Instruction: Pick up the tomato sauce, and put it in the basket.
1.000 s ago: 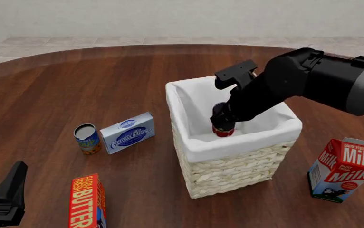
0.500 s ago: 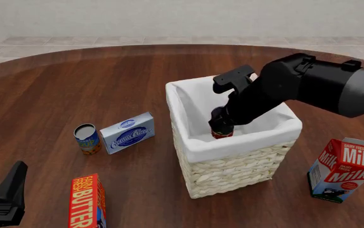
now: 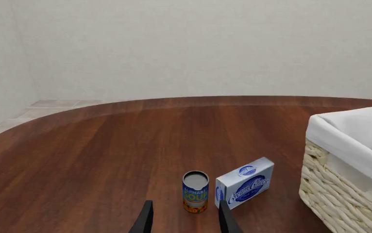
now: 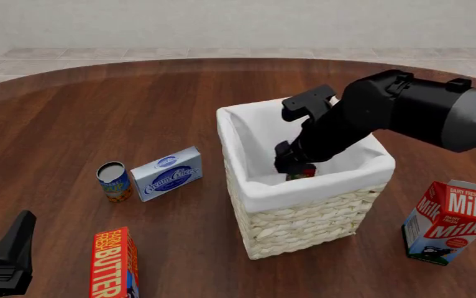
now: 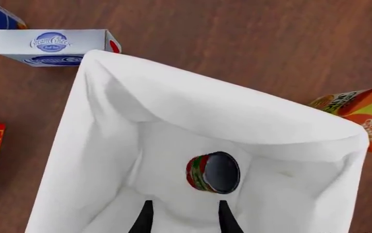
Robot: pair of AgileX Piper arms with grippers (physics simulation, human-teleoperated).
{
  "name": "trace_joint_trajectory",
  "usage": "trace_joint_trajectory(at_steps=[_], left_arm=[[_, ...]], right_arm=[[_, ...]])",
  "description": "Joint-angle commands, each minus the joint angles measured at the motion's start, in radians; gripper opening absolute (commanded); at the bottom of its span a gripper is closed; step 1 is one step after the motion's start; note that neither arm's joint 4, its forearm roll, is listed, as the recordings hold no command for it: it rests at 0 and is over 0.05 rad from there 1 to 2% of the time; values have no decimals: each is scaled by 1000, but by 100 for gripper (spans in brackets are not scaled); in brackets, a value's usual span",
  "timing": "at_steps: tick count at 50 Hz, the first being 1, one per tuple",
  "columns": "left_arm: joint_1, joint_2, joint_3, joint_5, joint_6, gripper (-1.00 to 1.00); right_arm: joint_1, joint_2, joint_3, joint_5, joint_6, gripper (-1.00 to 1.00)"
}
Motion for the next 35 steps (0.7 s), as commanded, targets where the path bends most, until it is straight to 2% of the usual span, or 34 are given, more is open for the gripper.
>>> trace_joint_trajectory(at_steps=[1, 13, 35], left_arm=[[1, -2, 4, -1, 1, 100], [1, -3, 4, -1, 1, 100], [1, -2, 4, -1, 1, 100]], right_arm=[[-4, -1, -3, 3, 1, 100], [1, -29, -14, 18, 2, 100], [7, -212, -23, 121, -14, 100]])
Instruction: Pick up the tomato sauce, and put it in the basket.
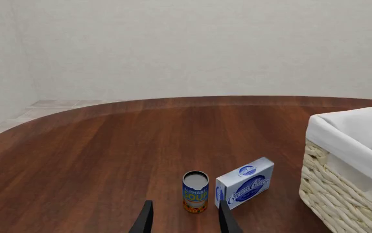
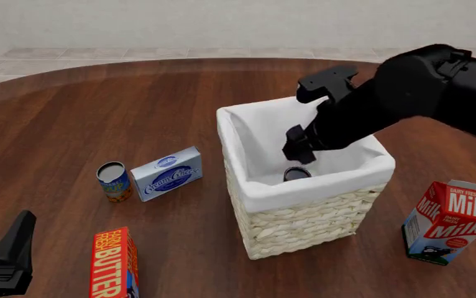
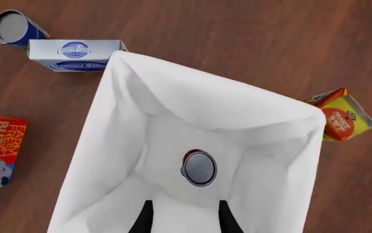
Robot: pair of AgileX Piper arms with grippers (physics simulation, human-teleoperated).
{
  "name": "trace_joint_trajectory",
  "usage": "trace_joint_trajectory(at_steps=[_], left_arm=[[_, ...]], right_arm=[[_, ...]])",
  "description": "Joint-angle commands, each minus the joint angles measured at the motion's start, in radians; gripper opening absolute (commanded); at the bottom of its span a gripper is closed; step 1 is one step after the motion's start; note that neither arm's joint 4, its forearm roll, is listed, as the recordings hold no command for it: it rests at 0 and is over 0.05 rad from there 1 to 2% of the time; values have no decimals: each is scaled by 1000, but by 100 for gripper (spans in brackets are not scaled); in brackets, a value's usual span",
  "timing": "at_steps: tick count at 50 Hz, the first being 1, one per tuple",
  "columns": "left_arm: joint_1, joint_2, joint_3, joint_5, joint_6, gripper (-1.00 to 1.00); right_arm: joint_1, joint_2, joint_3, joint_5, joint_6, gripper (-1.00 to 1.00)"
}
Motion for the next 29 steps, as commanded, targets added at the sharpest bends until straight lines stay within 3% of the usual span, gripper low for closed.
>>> trace_joint_trajectory(at_steps=[1, 29], left_arm=[[1, -3, 4, -1, 1, 100], [1, -3, 4, -1, 1, 100]], right_arm=[[3, -99, -4, 59, -11, 100], [29, -323, 55, 97, -9, 100]])
